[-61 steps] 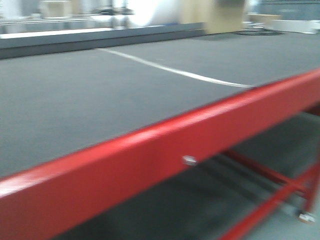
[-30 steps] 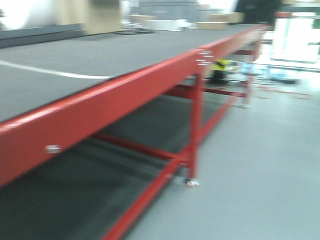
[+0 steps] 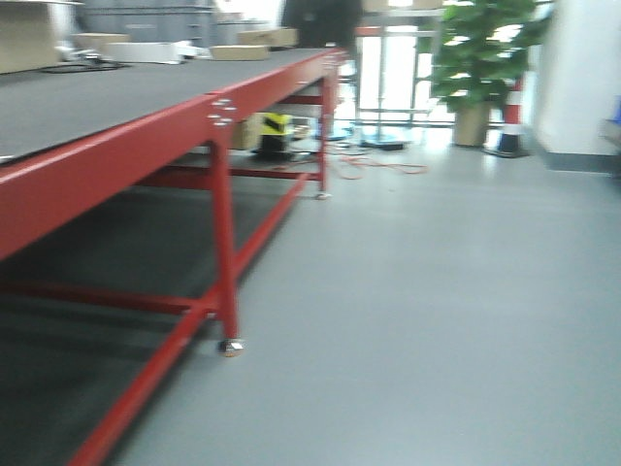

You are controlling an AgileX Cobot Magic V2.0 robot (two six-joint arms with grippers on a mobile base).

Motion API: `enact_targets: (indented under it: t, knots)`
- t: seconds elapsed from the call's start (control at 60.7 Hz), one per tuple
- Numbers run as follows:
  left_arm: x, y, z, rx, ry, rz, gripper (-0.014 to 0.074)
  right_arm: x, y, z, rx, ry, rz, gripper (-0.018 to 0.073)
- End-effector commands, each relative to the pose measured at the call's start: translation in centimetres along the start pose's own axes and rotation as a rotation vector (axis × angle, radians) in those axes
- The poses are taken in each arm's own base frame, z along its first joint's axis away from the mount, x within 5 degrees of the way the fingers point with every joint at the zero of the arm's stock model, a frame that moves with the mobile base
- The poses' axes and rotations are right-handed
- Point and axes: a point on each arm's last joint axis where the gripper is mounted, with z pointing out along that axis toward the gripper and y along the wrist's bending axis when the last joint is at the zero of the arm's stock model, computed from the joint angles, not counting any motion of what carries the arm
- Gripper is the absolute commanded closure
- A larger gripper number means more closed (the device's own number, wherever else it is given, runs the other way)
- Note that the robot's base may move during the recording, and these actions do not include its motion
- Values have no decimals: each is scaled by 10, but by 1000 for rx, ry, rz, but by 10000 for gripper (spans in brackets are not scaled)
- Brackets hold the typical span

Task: Place cylindrical capacitor in blue bin on shelf
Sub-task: 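Drive the base away from the table toward the bin shelf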

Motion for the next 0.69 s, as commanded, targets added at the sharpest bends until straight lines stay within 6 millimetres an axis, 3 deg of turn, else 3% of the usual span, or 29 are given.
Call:
enact_targets:
  t: [0.0,0.676]
  knots:
    - [-3,-1,-2,10,-35,-5,707,-5,0,-3,0,-37,-5,713]
    - [-3,-1,-2,10,-35,-5,707,-5,0,-3,0,-37,-5,713]
